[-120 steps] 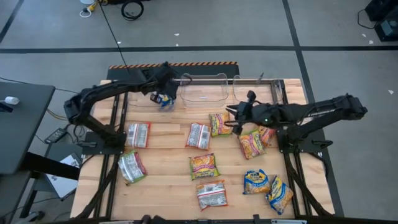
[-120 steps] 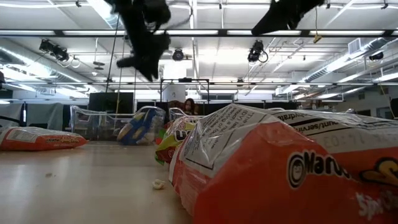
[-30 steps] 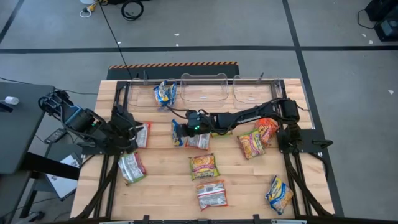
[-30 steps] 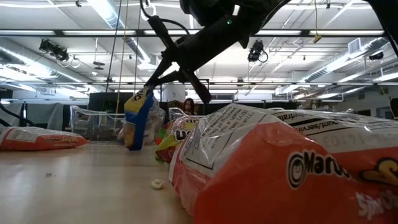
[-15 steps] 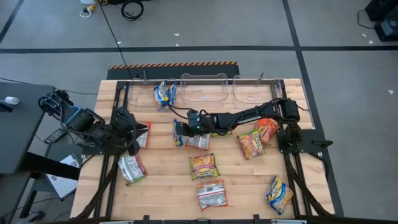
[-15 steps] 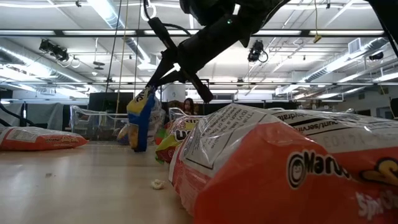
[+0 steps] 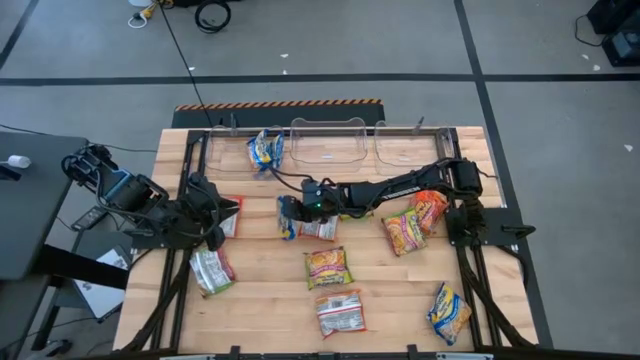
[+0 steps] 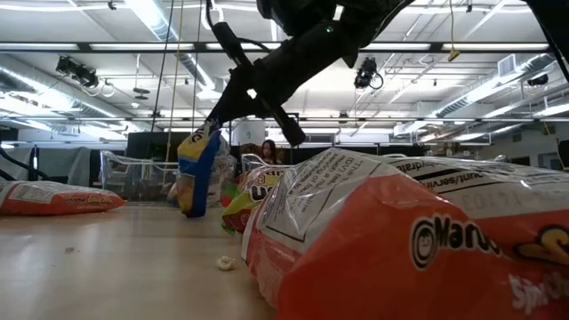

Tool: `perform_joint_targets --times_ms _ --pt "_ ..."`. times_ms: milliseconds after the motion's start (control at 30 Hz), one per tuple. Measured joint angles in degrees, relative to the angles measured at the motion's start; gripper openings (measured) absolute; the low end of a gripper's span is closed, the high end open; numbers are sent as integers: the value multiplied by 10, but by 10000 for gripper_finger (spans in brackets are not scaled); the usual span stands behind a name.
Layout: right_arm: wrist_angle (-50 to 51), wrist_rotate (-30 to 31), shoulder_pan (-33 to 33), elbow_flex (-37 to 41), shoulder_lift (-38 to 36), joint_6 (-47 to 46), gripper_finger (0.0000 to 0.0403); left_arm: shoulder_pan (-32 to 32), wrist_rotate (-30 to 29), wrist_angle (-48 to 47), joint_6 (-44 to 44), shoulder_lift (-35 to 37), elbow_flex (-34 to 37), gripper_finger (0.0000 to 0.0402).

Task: Sort Maruchan noodles
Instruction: Put the blue noodle pack into the left transparent bin

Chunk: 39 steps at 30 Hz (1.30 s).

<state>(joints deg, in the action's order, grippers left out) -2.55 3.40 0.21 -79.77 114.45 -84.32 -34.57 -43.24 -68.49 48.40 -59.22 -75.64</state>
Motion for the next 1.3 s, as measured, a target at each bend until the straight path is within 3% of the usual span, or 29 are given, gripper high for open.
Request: perform_joint_targets --times_ms 367,500,667,800,967,1033,1300 --pt "89 32 -4 0 0 42 3 0 -4 14 -1 0 0 71" --pt "99 39 -11 0 0 107 5 8 -101 89 -132 0 -2 71" --pt "97 32 -14 0 0 127 21 10 -106 166 -248 -2 -2 71" --pt "96 14 -19 0 0 178 56 10 -105 203 -267 -2 -2 71" --pt "104 -12 -28 0 -11 227 117 10 -105 257 -220 -2 -1 71" --pt "104 -19 -32 0 -17 246 139 13 -131 297 -221 -2 -1 71" --pt "263 -10 -36 0 -119 356 201 43 -158 346 -218 -4 -1 71"
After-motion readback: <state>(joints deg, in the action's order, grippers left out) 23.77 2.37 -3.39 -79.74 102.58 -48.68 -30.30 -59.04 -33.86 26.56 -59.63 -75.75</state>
